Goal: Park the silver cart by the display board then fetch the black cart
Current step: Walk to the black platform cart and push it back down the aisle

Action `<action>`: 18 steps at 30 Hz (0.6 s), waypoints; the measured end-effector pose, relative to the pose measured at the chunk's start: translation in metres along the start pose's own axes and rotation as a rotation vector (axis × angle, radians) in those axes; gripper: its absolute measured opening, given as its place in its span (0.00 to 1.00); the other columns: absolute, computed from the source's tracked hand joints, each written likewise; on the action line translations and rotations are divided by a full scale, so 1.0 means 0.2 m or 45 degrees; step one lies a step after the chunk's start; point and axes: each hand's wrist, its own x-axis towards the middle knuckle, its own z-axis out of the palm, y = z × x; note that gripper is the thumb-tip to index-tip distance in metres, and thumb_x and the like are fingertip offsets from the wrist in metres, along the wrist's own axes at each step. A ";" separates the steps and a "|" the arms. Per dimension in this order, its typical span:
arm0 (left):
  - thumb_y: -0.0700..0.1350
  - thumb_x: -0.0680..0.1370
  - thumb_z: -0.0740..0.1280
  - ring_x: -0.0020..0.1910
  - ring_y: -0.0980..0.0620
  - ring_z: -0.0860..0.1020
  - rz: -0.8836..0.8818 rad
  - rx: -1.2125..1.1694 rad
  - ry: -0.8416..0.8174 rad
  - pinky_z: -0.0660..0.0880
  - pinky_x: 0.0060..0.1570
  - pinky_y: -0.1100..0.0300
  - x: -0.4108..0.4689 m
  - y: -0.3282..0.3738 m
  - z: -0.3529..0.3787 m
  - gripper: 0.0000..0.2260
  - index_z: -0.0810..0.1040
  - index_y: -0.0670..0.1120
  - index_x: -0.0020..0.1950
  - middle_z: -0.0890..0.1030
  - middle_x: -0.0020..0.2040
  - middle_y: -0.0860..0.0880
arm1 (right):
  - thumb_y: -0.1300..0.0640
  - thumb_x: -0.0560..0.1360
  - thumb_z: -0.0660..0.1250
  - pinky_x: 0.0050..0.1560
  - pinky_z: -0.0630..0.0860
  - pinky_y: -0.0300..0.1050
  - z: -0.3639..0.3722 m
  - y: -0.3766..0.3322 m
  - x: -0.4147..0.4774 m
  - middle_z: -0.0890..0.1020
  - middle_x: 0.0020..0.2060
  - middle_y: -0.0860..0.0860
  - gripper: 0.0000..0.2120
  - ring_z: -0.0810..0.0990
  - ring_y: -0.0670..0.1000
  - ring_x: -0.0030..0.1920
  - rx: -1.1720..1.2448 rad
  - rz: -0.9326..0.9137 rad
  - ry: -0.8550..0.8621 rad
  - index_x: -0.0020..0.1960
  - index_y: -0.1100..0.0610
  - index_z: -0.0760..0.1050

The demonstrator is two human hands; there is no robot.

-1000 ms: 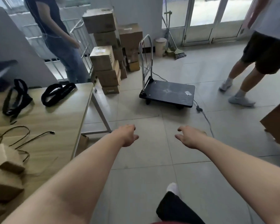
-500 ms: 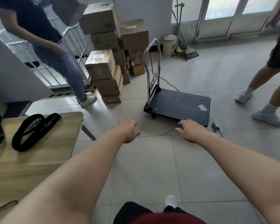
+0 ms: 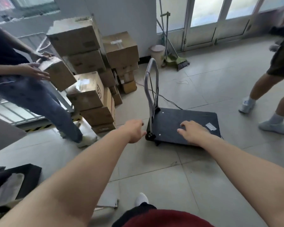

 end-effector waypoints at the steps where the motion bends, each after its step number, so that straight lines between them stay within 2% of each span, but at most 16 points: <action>1: 0.53 0.80 0.61 0.71 0.43 0.66 0.021 0.016 -0.007 0.65 0.70 0.49 0.08 -0.05 -0.06 0.23 0.65 0.46 0.73 0.68 0.72 0.45 | 0.42 0.78 0.55 0.61 0.71 0.56 -0.01 -0.04 0.07 0.71 0.67 0.53 0.23 0.70 0.58 0.65 0.030 0.031 0.013 0.69 0.51 0.65; 6: 0.52 0.80 0.61 0.71 0.43 0.66 0.099 0.081 -0.010 0.64 0.70 0.48 0.47 -0.24 -0.33 0.23 0.65 0.46 0.73 0.68 0.72 0.45 | 0.42 0.78 0.54 0.57 0.72 0.55 -0.07 -0.22 0.36 0.70 0.67 0.52 0.23 0.70 0.57 0.66 0.109 0.135 0.010 0.70 0.50 0.64; 12: 0.48 0.81 0.61 0.70 0.42 0.68 0.141 0.083 0.075 0.67 0.67 0.47 0.95 -0.26 -0.59 0.21 0.64 0.47 0.73 0.69 0.72 0.45 | 0.44 0.79 0.55 0.60 0.72 0.56 -0.22 -0.38 0.82 0.70 0.68 0.53 0.23 0.70 0.58 0.66 0.190 0.103 0.060 0.70 0.52 0.65; 18: 0.46 0.80 0.63 0.70 0.43 0.67 0.147 0.081 0.069 0.66 0.68 0.46 1.31 -0.26 -0.81 0.23 0.63 0.47 0.74 0.68 0.72 0.45 | 0.46 0.78 0.57 0.54 0.72 0.53 -0.38 -0.52 1.25 0.76 0.61 0.56 0.18 0.74 0.59 0.61 0.297 0.067 0.046 0.63 0.54 0.72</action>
